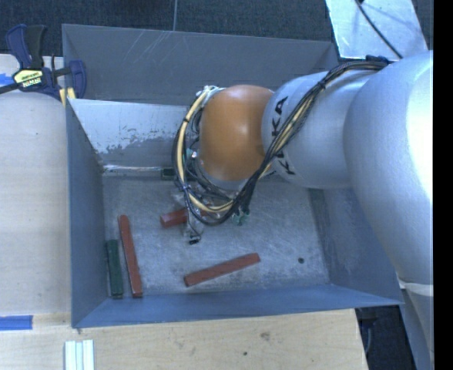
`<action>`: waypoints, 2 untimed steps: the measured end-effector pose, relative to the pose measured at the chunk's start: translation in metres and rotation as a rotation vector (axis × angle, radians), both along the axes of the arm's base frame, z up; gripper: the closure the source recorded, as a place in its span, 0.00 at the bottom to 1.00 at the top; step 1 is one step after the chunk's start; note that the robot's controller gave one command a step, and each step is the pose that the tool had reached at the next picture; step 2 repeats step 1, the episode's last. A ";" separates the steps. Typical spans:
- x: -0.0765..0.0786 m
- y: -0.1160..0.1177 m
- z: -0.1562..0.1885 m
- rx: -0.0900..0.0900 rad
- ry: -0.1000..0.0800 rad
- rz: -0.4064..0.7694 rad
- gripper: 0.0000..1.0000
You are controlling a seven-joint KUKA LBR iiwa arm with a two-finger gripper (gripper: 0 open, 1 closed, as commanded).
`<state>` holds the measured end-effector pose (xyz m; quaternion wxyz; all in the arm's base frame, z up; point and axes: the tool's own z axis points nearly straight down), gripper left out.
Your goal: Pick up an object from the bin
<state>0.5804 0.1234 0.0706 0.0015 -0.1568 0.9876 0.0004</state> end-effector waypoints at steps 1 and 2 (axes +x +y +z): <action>0.046 -0.026 0.136 0.000 -0.011 -0.028 1.00; 0.046 -0.026 0.136 0.000 -0.011 -0.028 1.00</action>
Offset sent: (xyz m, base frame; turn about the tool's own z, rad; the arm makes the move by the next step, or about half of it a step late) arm 0.0421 -0.0247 0.1300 0.0239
